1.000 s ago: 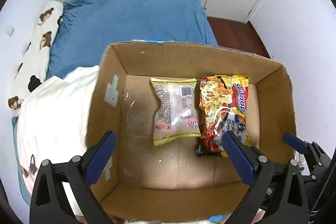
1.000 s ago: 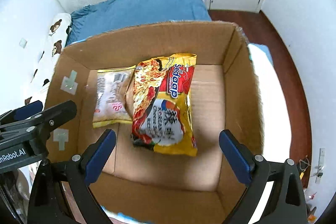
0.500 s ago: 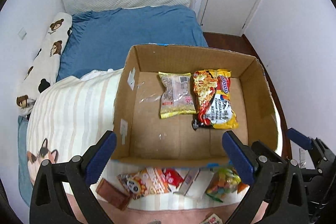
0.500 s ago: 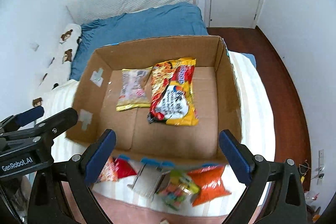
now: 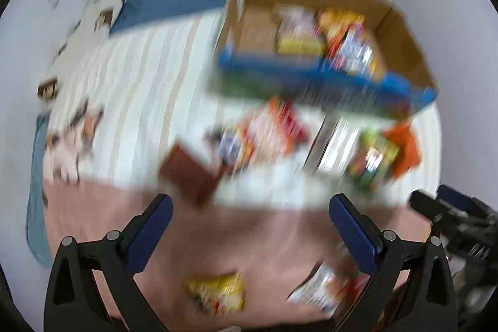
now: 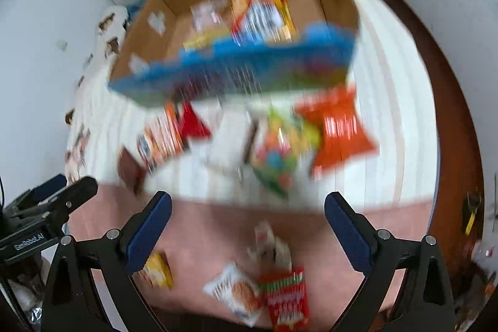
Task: Organize snacks
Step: 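Withdraw both tools from the box back toward the snacks, then grasp the yellow Guoba chips bag with left gripper while right grasps the red sauce packet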
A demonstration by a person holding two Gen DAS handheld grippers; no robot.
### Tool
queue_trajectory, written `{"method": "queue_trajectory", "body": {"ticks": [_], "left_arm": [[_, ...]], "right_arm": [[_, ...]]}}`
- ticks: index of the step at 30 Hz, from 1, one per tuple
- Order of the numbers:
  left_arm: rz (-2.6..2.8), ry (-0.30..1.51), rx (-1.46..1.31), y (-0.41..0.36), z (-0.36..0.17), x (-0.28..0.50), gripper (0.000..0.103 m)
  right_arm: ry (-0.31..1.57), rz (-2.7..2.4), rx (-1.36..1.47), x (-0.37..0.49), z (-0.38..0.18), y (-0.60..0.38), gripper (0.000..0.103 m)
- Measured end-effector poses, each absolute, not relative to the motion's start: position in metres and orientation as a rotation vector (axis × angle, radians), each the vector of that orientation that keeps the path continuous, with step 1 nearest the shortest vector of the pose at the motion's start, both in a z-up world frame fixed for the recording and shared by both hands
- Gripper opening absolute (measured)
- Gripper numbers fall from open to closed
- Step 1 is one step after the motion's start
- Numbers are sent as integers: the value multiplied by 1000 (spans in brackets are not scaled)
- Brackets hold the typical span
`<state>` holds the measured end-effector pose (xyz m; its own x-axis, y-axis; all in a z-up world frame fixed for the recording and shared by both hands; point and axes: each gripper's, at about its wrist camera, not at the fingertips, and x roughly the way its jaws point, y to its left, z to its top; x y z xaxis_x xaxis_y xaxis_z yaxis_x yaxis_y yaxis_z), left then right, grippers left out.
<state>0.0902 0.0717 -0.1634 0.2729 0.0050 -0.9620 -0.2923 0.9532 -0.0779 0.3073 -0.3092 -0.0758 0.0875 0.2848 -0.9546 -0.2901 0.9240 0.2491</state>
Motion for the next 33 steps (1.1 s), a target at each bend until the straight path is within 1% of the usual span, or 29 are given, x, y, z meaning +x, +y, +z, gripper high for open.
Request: {"method": "queue_trajectory", "body": {"ticks": [4,9,13,16,18,19,20,25,29,31,33], "left_arm": [[197,1392,-255,77,-206,45,103],[132,1509,-67,60,-248,-4,103],[51,1605,87,38,-282,-21,103],[56,1632,161,31,-303,-18,103],[91,1627,177,33,-311,-11,103],[108,1622,167,36,-313,-7,103],[121,1616,146,40,-313,-3,103],[214,1567,20,67,-299,18,103],[190,1534,-91,79,-275,21,103],[150,1521,-103,77,-266,19,103],[93,1537,-50,71,-262,16,103]], "right_arm": [[1534,404,-8,270,-115,-329,101],[1643,367,-51,227,-159,-346,101],[1684,351,-76,206,-179,-353,101],[1693,333,-99,194,-193,-357,100],[1693,321,-105,188,-199,-361,91],[1691,315,-113,184,-201,-363,81],[1691,305,-115,181,-203,-365,74],[1675,283,-102,171,-210,-375,74],[1681,275,-129,167,-221,-377,75],[1682,271,-127,167,-226,-380,74],[1673,263,-113,162,-228,-381,68]]}}
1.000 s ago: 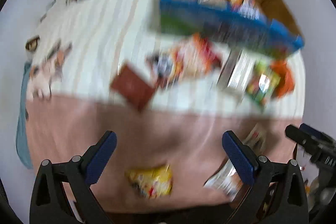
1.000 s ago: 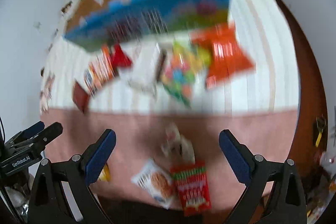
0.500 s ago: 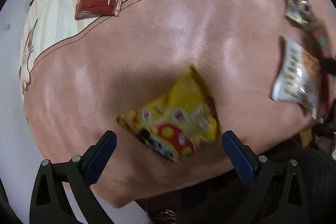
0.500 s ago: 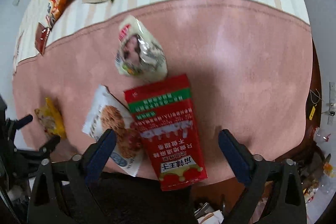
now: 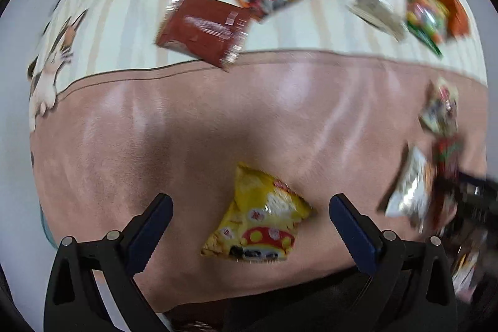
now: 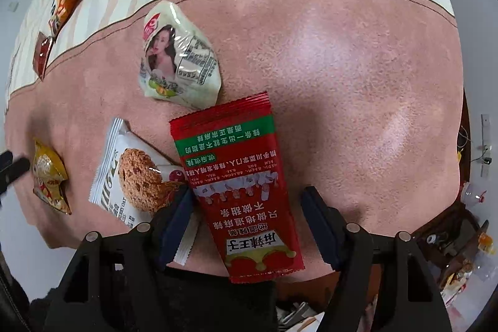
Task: Organize snacks
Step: 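Grasp the yellow Guoba chips bag with left gripper while right grasps the red sauce packet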
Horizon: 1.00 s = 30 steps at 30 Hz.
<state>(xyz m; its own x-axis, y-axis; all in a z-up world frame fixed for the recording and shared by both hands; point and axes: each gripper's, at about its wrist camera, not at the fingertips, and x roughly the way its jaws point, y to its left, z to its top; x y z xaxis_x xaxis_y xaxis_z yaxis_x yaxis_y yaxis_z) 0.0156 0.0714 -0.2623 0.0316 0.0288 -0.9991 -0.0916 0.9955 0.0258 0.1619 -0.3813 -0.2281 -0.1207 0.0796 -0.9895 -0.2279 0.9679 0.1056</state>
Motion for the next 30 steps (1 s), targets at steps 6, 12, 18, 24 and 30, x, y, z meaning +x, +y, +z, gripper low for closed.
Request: {"method": "queue_trajectory", "body": {"ticks": [6,12,18,24,30], "left_arm": [[2,1642,172,39,-300,1,103],[141,1618,-56,74,-312,21,100],[155,1613,-196,98,-309,27,100],[132,1622,-230,109,-330,6,72],[162,1580,-252,88,-324,-10,57]], "right_arm": [[1642,198,-39,170,-227,-411,56],[1658,214,5,174,-219,-422,74],[1676,190,-1,172,-212,-425,80],[1671,160,-6,175,-228,-426,79],[1627,172,43,182,-220,-429,51]]}}
